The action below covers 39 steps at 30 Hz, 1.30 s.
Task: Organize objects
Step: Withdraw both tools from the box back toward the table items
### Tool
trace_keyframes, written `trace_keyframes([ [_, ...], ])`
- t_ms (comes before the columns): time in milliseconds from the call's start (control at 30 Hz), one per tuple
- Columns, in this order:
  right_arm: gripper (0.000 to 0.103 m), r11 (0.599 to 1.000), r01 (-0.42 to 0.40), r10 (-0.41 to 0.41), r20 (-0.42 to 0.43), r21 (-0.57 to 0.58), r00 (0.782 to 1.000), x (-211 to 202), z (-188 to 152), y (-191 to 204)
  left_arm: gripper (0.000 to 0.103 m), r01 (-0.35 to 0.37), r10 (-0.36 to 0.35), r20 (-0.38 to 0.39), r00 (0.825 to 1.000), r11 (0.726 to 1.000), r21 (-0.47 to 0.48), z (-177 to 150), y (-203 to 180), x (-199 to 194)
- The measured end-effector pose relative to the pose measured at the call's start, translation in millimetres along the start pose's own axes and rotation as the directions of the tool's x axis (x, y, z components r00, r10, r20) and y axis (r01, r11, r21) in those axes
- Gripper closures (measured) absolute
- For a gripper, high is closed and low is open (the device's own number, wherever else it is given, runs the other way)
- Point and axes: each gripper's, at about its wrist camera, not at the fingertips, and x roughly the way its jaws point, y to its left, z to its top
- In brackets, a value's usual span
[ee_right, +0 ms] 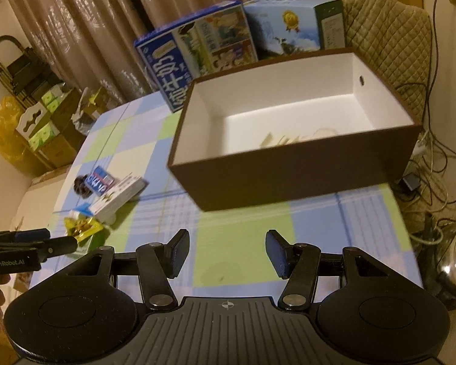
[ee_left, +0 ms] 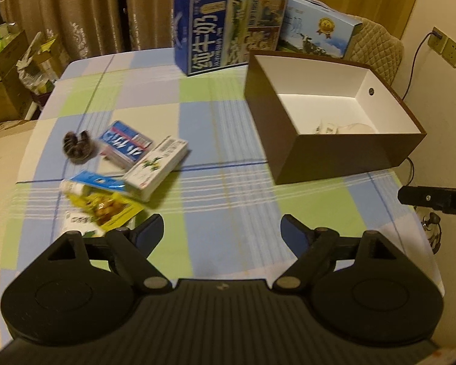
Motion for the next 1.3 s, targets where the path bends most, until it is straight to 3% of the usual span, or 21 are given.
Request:
trace_keyframes([
  [800,0.050,0.999,-0.014,0.011,-0.050,-0.053,0.999,19.5,-41.2,88.3,0.020,-0.033,0.034,0.006,0.999,0.997,-0.068,-45.0,86.8,-32.6],
  [1300,0.050,0.993,-0.059,0.045,-0.134,-0.104,0.990,64.3,-55.8,133.0,0.020,-0.099,0.098,-0.013,0.995,0.986,-0.133,-61.1,139.6,-35.7],
])
